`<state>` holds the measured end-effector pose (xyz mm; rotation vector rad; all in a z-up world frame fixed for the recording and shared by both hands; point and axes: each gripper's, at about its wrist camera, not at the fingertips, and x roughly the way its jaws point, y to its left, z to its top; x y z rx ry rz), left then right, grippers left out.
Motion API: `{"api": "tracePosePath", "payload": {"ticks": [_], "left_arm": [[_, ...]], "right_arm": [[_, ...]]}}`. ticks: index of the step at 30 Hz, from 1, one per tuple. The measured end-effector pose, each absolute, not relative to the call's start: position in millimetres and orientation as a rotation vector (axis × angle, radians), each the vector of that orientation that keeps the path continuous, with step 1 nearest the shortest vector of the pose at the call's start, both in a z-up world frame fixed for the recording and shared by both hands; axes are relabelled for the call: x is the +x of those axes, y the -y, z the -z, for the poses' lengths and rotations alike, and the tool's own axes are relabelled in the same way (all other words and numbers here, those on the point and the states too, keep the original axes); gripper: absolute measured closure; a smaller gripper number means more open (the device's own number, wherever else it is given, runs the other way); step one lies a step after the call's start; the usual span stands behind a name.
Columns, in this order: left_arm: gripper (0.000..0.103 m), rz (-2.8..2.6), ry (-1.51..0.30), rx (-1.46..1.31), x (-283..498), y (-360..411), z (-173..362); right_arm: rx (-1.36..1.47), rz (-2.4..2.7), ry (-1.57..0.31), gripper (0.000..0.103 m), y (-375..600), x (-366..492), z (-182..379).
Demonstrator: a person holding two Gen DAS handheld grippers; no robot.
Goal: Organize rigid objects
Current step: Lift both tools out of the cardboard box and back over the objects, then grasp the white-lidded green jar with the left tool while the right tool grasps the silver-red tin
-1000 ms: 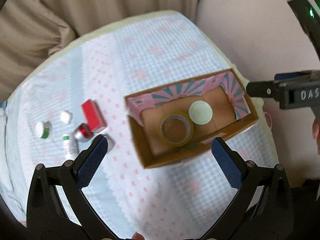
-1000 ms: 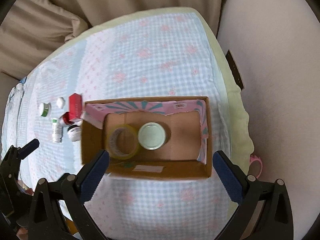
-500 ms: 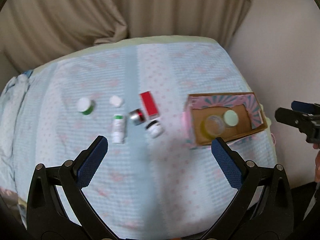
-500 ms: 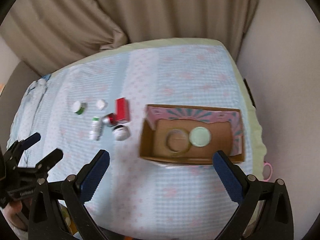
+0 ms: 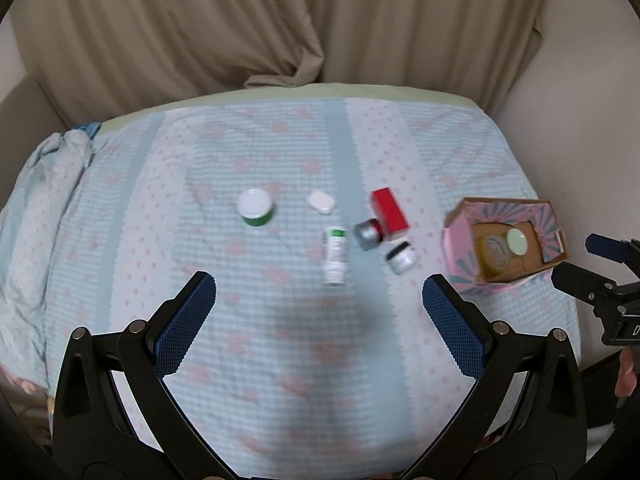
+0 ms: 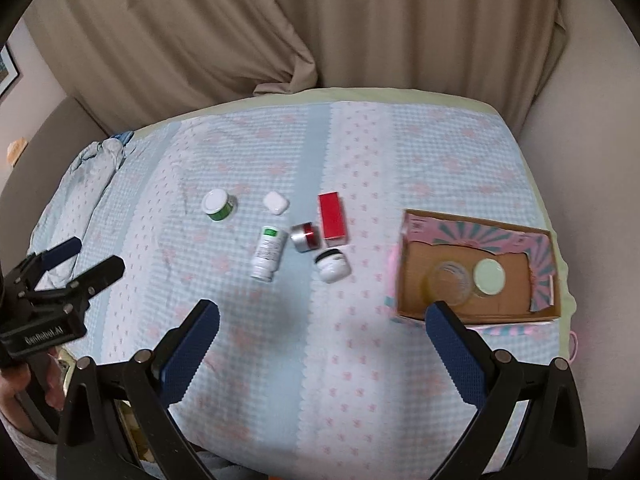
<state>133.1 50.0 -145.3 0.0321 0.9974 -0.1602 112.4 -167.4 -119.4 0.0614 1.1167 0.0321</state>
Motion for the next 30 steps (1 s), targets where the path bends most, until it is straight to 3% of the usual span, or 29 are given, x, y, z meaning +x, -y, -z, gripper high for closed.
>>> {"api": "tracePosePath", "payload": {"ticks": [11, 21, 30], "left_arm": [[0.000, 0.202, -1.018, 0.102, 199, -127, 194], [0.000, 0.224, -1.052, 0.133, 277, -135, 293], [0.001, 0.218, -1.090, 0.113, 341, -127, 395]], "right_arm": [[0.055, 0.029, -1.087, 0.000, 99, 155, 160], [0.012, 0.031, -1.094, 0.001, 99, 205, 236], [-0.033, 0.014, -1.125, 0.017, 109, 251, 326]]}}
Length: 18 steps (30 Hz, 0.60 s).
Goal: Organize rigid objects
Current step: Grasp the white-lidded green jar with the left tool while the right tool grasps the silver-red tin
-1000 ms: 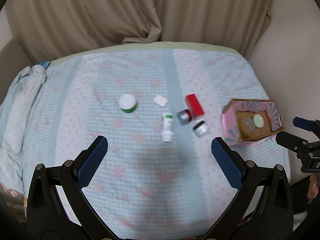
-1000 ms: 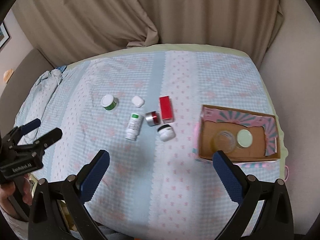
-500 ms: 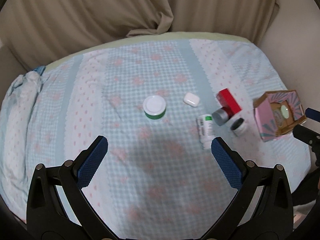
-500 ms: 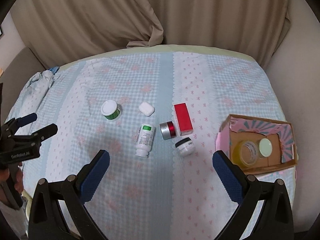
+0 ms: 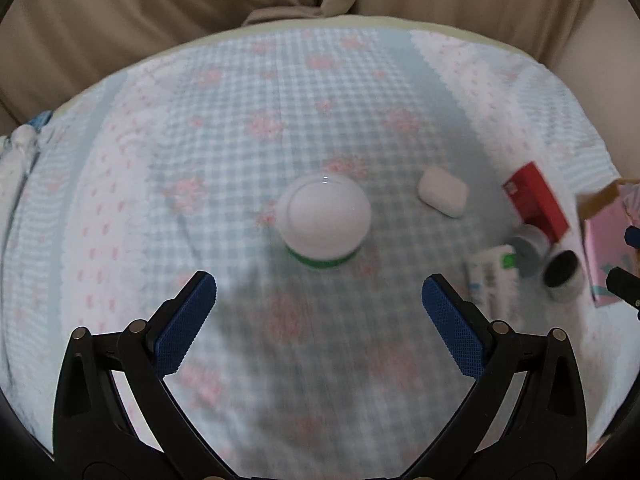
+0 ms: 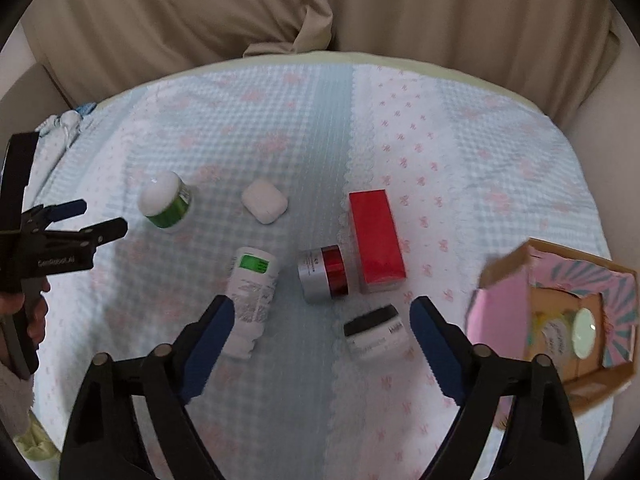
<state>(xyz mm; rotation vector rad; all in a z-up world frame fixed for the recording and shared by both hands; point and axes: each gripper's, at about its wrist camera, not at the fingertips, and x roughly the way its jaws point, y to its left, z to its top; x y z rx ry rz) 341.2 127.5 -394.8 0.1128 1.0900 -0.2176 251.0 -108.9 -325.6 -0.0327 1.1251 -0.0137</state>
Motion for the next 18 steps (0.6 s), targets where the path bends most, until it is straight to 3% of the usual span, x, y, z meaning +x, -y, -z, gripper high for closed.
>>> {"api": "tracePosePath", "payload": {"ticks": [6, 9, 14, 16, 18], "left_arm": [[0.002, 0.210, -1.097, 0.110, 367, -122, 434], [0.005, 0.204, -1.098, 0.117, 375, -118, 447], [0.007, 0.206, -1.094, 0.123, 383, -112, 460], [0.010, 0.207, -1.095, 0.126, 387, -109, 464], [0.017, 0.208, -1.101, 0.130, 390, -107, 468]], "right_arm": [[-0.075, -0.004, -1.111, 0.018, 106, 271, 364], [-0.099, -0.023, -1.123, 0.030, 103, 281, 381], [-0.123, -0.036, -1.146, 0.035, 103, 291, 404], [-0.119, -0.044, -1.156, 0.045, 103, 295, 409], [-0.121, -0.056, -1.166, 0.048, 102, 297, 415]]}}
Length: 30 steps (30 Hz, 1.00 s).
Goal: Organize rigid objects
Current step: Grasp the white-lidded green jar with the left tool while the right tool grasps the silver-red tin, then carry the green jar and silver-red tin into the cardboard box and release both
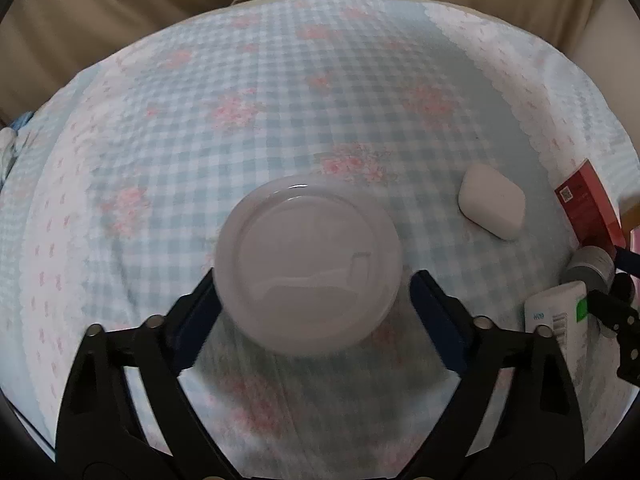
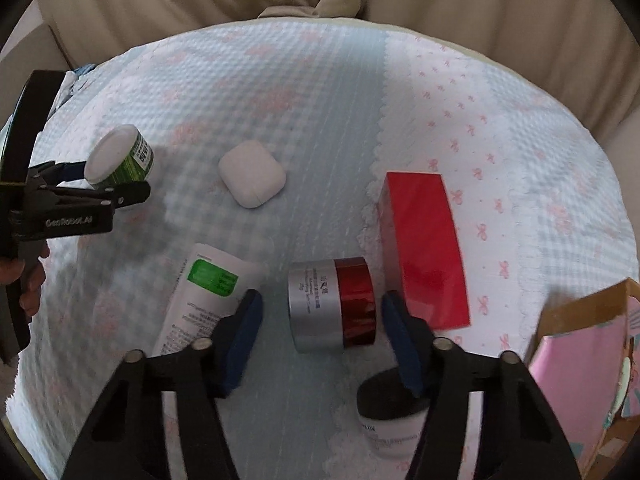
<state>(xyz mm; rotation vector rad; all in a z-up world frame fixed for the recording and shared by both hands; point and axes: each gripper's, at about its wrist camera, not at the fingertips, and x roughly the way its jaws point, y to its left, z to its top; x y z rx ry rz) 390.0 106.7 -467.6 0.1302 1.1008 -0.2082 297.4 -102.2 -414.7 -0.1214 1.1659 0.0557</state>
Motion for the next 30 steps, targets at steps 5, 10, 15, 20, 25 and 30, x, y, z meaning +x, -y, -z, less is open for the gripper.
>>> {"api": "tracePosePath", "payload": {"ticks": [5, 10, 15, 20, 25, 30], "left_arm": [[0.027, 0.186, -1.101, 0.148, 398, -102, 474], [0.034, 0.178, -1.089, 0.137, 399, -107, 474], [0.035, 0.173, -1.089, 0.146, 398, -106, 473], [0.035, 0.163, -1.092, 0.136, 392, -109, 467], [0.035, 0.166, -1.080, 0.131, 376, -113, 446], [0.035, 0.177, -1.040, 0.130, 355, -116, 405]], "right_arm": [[-0.121, -0.050, -1.194, 0.057, 105, 305, 427], [-0.097, -0.023, -1.200, 0.063, 108, 311, 433], [-0.098, -0.008, -1.203, 0.063, 106, 311, 432], [-0.086, 0.008, -1.206, 0.064, 107, 309, 428], [-0.070, 0.010, -1.184, 0.064, 106, 304, 413], [-0.047, 0.016, -1.149, 0.064, 102, 293, 382]]}}
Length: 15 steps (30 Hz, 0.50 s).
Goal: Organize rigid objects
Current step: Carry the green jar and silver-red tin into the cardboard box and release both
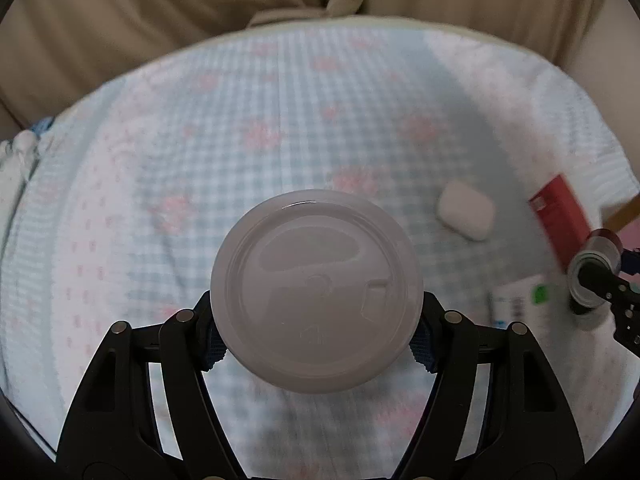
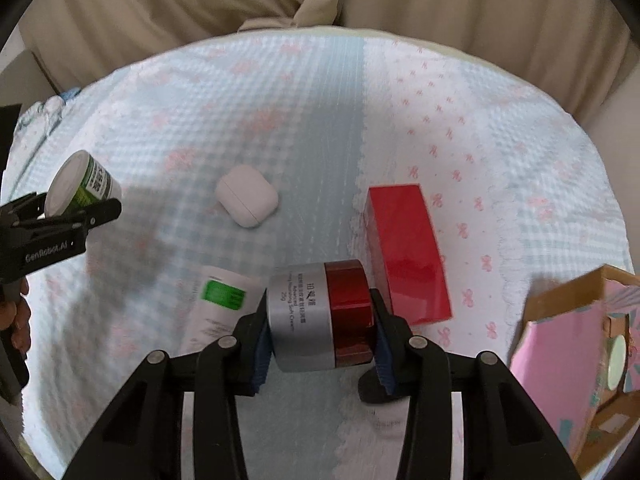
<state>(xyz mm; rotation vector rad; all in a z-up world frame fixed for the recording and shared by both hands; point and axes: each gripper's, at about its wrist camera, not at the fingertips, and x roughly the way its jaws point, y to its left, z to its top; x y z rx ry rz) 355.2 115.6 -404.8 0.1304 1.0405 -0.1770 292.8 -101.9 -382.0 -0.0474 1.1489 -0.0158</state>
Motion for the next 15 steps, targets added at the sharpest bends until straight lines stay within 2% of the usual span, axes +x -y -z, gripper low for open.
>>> {"api": "tracePosePath", "payload": {"ticks": [6, 15], "left_arm": [[0.035, 0.220, -0.982, 0.153, 316, -110, 331], [0.035, 0.306, -0.964, 0.139, 258, -85, 238]], "right_arm": [[-0.016, 0.037, -1.116, 0.064, 92, 265, 323], [0.121, 0.075, -1.164, 0.064, 99, 210, 231]]}}
